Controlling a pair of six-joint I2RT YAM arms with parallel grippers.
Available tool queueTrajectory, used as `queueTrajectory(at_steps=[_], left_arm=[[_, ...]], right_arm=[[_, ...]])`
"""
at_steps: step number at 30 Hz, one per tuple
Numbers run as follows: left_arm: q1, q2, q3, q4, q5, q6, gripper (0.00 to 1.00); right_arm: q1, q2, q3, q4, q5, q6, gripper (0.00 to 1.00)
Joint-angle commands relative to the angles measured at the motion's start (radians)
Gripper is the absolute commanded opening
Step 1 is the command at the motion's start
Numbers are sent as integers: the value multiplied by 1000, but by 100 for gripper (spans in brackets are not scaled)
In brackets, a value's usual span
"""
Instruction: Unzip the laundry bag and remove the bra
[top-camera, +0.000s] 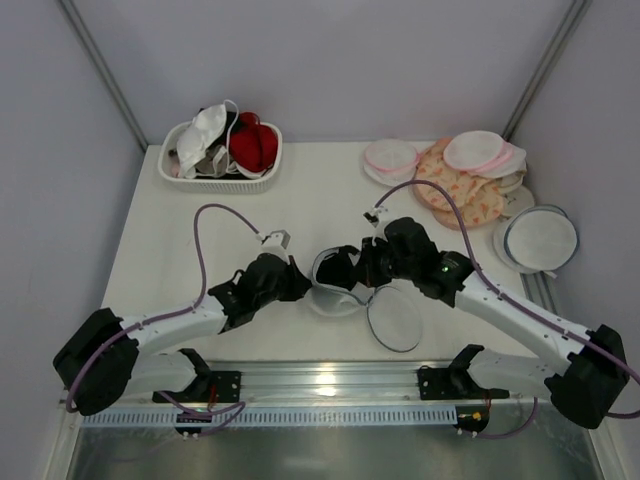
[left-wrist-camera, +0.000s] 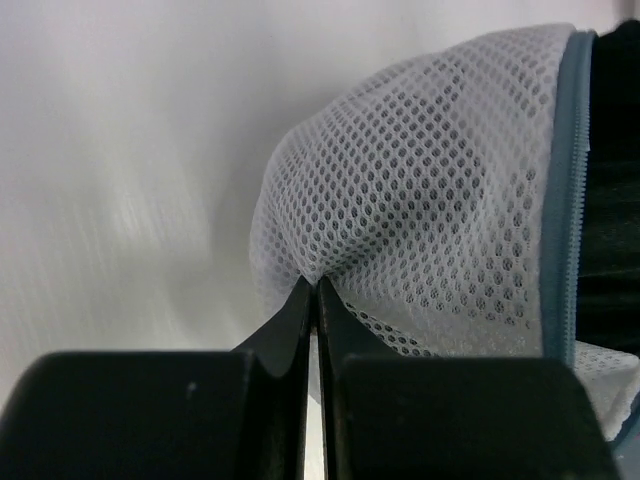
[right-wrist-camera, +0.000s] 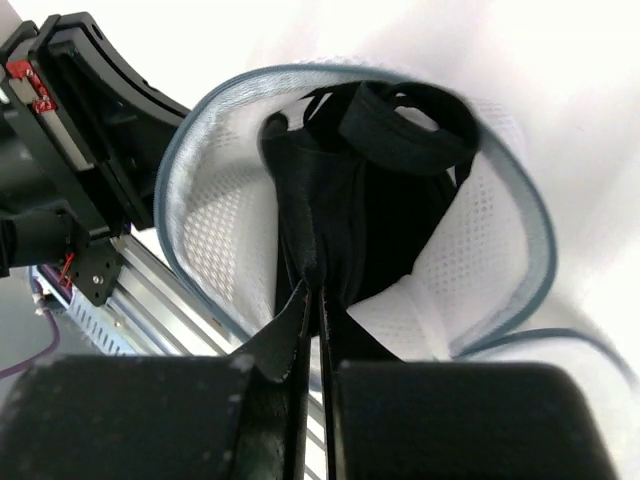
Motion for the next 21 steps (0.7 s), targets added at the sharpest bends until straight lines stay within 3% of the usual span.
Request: queueTrajectory(at_steps=[1, 6, 11, 12, 13, 16, 21], left_arm=[[5, -14, -7, -21, -47, -1, 0], [5, -17, -9, -31, -50, 1, 0], [5, -20, -10, -41, -47, -4, 1], [5, -20, -12, -44, -46, -5, 5], [5, -21, -12, -44, -46, -7, 30], [5, -34, -15, -49, -47, -14, 63], [5, -57, -15, -54, -44, -14, 66]], right_arm=[[-1, -105, 48, -189, 155, -19, 4], [-1, -235, 98, -336, 437, 16, 4], [-3, -332, 103, -332, 613, 65, 3], [-3, -343, 94, -318, 611, 64, 4], [-4, -357, 92, -306, 589, 60, 3], [-4, -340, 98, -292, 553, 57, 4], [-3, -340, 91, -232, 490, 48, 4]])
